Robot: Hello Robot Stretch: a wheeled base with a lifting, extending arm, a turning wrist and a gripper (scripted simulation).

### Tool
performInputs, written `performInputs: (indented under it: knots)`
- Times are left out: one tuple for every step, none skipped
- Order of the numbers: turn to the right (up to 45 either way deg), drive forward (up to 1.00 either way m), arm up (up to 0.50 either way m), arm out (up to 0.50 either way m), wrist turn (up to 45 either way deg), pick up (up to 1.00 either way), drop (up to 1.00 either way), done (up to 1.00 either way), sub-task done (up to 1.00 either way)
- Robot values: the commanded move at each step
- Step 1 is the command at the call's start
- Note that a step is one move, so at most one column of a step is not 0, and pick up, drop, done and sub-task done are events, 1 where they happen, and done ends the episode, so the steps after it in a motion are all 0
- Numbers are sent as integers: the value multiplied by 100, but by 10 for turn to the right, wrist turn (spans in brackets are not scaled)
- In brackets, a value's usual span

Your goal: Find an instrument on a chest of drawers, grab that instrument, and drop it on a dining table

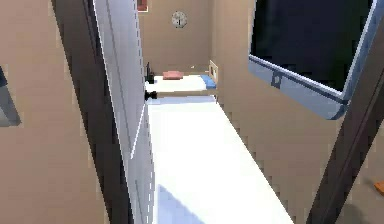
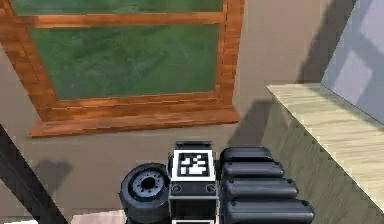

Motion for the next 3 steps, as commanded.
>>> performInputs:
  knots:
    - [0, 55, 0, 0, 0, 0, 0, 0, 0]
    - [30, 0, 0, 0, 0, 0, 0, 0, 0]
    - [0, 100, 0, 0, 0, 0, 0, 0, 0]
